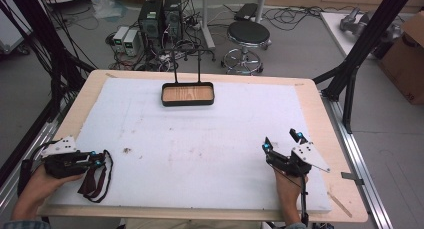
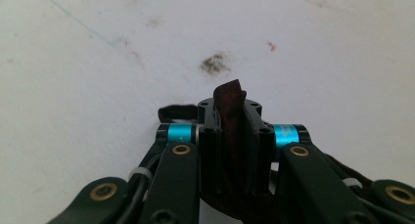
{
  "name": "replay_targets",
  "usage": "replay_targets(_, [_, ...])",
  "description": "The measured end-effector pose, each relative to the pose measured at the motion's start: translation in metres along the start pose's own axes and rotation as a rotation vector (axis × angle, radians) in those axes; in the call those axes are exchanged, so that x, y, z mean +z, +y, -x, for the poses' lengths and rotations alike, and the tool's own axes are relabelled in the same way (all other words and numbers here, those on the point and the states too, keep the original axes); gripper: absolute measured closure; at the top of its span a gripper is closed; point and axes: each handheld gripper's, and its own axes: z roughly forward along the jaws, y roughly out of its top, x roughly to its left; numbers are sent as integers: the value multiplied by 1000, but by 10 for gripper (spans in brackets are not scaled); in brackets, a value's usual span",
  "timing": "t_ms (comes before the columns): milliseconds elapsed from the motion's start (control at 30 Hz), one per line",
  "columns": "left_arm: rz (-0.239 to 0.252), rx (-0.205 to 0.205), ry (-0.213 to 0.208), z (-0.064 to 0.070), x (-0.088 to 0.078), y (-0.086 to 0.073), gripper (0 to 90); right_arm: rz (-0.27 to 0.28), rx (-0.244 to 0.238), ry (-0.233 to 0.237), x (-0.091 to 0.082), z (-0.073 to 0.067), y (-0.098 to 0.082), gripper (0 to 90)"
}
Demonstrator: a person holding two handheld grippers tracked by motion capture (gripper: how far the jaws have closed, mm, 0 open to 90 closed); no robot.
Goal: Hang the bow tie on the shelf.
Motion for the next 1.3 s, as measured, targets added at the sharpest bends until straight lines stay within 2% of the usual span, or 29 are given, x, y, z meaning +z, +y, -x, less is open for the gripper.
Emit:
replay_targets(167, [69, 16, 2, 4, -1, 12, 801, -5, 6, 4, 0, 0, 0, 110])
replay_targets(267, [92, 22, 1, 7, -1, 17, 801, -7, 6, 4, 0, 0, 0, 110])
replay_targets(300, [118, 29, 3, 9, 0, 23, 802, -8, 9, 3, 0, 0, 0, 110])
replay_targets(367, [132, 35, 9, 10, 0, 27, 802, -7, 10, 4, 0, 0, 0, 110])
replay_targets(433, [175, 30, 12, 12, 3, 37, 803, -4, 7, 2, 1, 0, 0, 110])
replay_targets(467, [175, 30, 12, 12, 3, 37, 802, -4, 7, 2, 1, 0, 0, 110])
replay_targets(500, [200, 41, 12, 13, 6, 45, 802, -3, 4, 2, 1, 1, 0, 110])
replay_targets(633, [222, 58, 20, 13, 11, 56, 802, -3, 4, 2, 1, 1, 0, 110])
replay_targets(667, [233, 66, 18, 12, 12, 59, 802, -3, 4, 2, 1, 1, 0, 110])
replay_targets(700, [265, 75, 11, 11, 14, 66, 803, -6, 8, 2, 1, 0, 0, 110])
replay_targets(733, [265, 75, 11, 11, 14, 66, 803, -6, 8, 2, 1, 0, 0, 110])
replay_targets(800, [295, 92, -9, 9, 21, 80, 802, -9, 3, 4, 1, -1, 0, 111])
replay_targets(833, [295, 92, -9, 9, 21, 80, 802, -13, 5, 4, 1, -1, 0, 110])
replay_targets(900, [295, 123, -26, 8, 29, 95, 802, -12, -4, 4, 2, -1, 0, 110])
replay_targets(933, [295, 123, -26, 8, 29, 95, 802, -16, 1, 5, 2, -2, 0, 110])
replay_targets(967, [297, 132, -30, 7, 32, 100, 802, -16, 1, 5, 2, -2, 0, 110])
replay_targets(1000, [298, 159, -40, 6, 38, 109, 802, -16, -3, 3, 2, -3, 0, 110])
replay_targets(1133, [294, 186, -54, 4, 48, 122, 802, -18, -5, 2, 2, -3, 0, 110])
replay_targets(1167, [288, 201, -59, 3, 55, 131, 802, -18, -4, 3, 2, -3, 0, 110])
replay_targets(1200, [288, 201, -59, 3, 55, 131, 802, -18, -4, 3, 2, -2, 0, 110])
replay_targets(1267, [293, 215, -75, 2, 63, 146, 802, -18, -6, 4, 3, -2, 0, 111])
replay_targets(1300, [293, 215, -75, 2, 63, 146, 802, -20, -3, 8, 3, -2, -1, 110])
